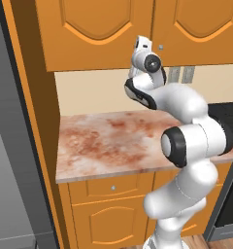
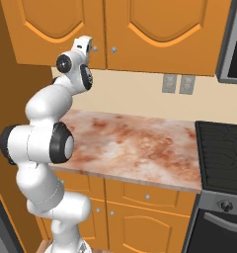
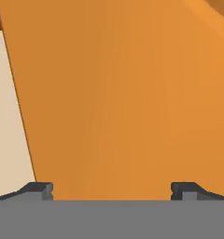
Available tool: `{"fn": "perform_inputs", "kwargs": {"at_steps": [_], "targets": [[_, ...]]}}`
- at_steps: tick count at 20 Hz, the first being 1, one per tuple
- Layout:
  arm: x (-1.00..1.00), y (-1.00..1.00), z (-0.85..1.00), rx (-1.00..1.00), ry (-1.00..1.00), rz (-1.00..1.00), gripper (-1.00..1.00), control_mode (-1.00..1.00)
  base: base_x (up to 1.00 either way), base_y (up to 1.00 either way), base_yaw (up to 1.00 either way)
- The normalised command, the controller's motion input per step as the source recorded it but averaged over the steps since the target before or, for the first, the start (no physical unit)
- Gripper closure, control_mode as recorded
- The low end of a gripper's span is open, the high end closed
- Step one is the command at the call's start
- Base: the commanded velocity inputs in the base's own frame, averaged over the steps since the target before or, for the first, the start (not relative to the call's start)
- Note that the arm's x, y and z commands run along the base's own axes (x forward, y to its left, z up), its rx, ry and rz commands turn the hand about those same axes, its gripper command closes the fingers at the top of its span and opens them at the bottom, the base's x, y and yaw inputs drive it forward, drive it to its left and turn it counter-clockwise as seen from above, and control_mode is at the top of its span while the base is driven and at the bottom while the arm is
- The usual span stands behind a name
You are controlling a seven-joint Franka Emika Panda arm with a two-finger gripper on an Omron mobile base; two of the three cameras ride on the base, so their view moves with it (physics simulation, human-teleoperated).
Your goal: Close all open cabinet doors.
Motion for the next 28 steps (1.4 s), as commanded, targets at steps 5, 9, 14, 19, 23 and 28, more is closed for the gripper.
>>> {"fn": "perform_inputs", "kwargs": {"at_steps": [5,9,14,19,23,28], "targets": [[-0.13,0.11,-0.50,0.01,0.02,0.10,-1.00,-1.00,0.00,0.00,0.00],[-0.36,0.23,-0.14,0.00,0.00,0.09,-1.00,-1.00,0.00,0.00,0.00],[-0.36,0.27,-0.09,0.00,0.00,0.09,-1.00,-1.00,0.00,0.00,0.00],[-0.51,0.32,-0.02,0.00,0.00,0.04,-1.00,-1.00,0.00,0.00,0.00],[-0.85,0.15,0.00,0.04,0.00,0.00,-1.00,-1.00,0.00,0.00,0.00],[-0.98,0.00,0.13,0.17,0.02,-0.06,-1.00,-1.00,0.00,0.00,0.00]]}}
